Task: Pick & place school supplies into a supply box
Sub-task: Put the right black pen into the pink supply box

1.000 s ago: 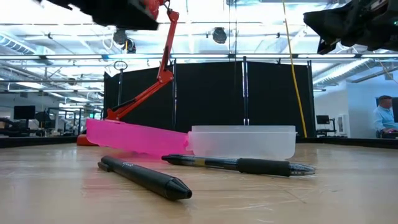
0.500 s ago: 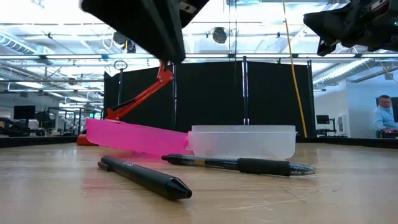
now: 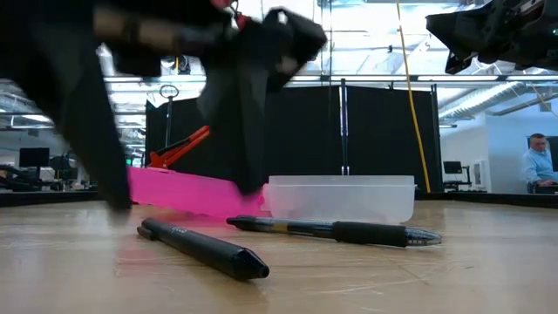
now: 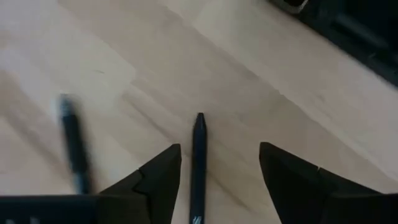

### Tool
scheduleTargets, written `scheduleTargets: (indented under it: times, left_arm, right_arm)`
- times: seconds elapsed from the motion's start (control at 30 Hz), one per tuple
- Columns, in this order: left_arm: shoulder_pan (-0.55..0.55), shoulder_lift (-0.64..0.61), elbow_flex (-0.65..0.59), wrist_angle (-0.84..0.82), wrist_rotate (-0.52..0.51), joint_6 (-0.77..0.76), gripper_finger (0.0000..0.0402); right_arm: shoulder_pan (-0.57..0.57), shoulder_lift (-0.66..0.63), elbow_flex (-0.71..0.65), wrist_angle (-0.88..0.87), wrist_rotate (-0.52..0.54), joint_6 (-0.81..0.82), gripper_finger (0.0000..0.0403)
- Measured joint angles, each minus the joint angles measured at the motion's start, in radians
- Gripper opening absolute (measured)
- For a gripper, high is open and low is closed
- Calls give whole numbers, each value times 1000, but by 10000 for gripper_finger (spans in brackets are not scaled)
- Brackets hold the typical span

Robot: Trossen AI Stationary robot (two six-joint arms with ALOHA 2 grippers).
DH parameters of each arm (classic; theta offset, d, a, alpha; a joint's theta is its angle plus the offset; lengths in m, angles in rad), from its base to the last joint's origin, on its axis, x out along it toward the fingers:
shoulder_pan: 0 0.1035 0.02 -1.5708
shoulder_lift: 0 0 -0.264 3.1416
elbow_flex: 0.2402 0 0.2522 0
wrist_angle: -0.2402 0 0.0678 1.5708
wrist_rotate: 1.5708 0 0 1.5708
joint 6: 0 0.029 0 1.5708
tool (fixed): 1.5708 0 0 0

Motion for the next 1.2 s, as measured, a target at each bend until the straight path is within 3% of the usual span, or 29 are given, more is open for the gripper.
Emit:
scheduleTargets:
  times: [0.37, 0.83, 1.03, 1.2]
  left_arm:
    - [5, 78, 5, -37, -58, -56, 213]
    - [-6, 81, 3, -109, 33, -82, 21]
    - [-22, 77, 2, -119, -1, -40, 33]
    - [-11, 56, 35, -186, 2, -23, 20]
  right_arm:
    - [0, 0, -1, -1, 1, 29, 0]
    - [0, 0, -1, -1, 1, 30, 0]
    - [0, 0, -1, -1, 1, 30, 0]
    - [0, 0, -1, 0, 1, 30, 0]
